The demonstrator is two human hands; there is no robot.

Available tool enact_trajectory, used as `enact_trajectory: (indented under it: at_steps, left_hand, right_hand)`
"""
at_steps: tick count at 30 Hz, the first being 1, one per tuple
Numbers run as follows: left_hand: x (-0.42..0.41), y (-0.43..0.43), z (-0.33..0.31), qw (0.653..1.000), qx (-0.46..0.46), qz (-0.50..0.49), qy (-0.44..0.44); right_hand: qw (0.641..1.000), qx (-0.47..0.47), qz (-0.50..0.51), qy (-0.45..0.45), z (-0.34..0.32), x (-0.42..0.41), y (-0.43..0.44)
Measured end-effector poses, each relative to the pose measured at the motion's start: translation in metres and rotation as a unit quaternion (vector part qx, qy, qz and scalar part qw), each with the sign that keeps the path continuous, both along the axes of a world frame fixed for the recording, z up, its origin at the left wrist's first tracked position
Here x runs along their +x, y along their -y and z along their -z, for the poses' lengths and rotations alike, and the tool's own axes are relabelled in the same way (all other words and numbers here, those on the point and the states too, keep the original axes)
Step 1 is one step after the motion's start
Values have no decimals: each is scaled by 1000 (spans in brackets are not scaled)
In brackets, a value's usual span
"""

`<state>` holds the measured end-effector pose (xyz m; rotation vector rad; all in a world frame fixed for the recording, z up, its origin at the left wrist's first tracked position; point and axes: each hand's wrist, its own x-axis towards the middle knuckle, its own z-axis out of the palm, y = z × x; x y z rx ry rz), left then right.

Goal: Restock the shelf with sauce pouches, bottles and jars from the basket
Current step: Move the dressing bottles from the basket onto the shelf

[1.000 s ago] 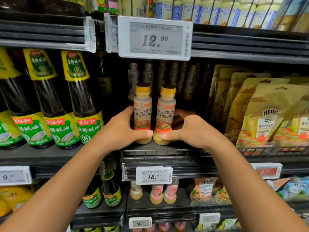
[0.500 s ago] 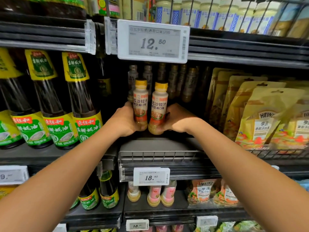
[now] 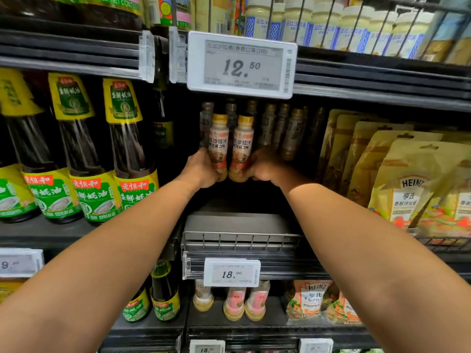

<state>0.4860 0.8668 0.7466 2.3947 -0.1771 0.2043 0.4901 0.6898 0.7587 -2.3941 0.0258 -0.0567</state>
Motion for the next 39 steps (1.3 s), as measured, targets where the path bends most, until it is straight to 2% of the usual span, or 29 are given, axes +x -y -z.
enact_trajectory:
  at_steps: [10,13,18,20,24,29,32,39]
  left_hand:
    - [5,12,-6,989,131,20,59]
    - [7,11,-5,993,112,17,44]
    - [9,6,1,1000,-21,-20,-2]
    - [8,5,3,999,-41,-19,-8]
    - [4,5,4,1000,-9,0,-17]
    - [-17,5,2,998,31,45,41]
    - [-30,6,-2,987,88,93,99]
    - [-68,17,-18,988,-4,125,88]
  right_hand:
    - [999,-7,-16,36,7,13,5]
    - [999,2,-18,48,10,15,6]
    - [998,-14,-23,62,17,21,5]
    - [997,-20,-26,68,18,20,5]
    - [998,-18,-40,53,20,17,10]
    - [998,-5,-25,51,17,9,11]
    - [997,46,-30,61,16,-5,10]
    - [977,209,-5,42,3,-72,2]
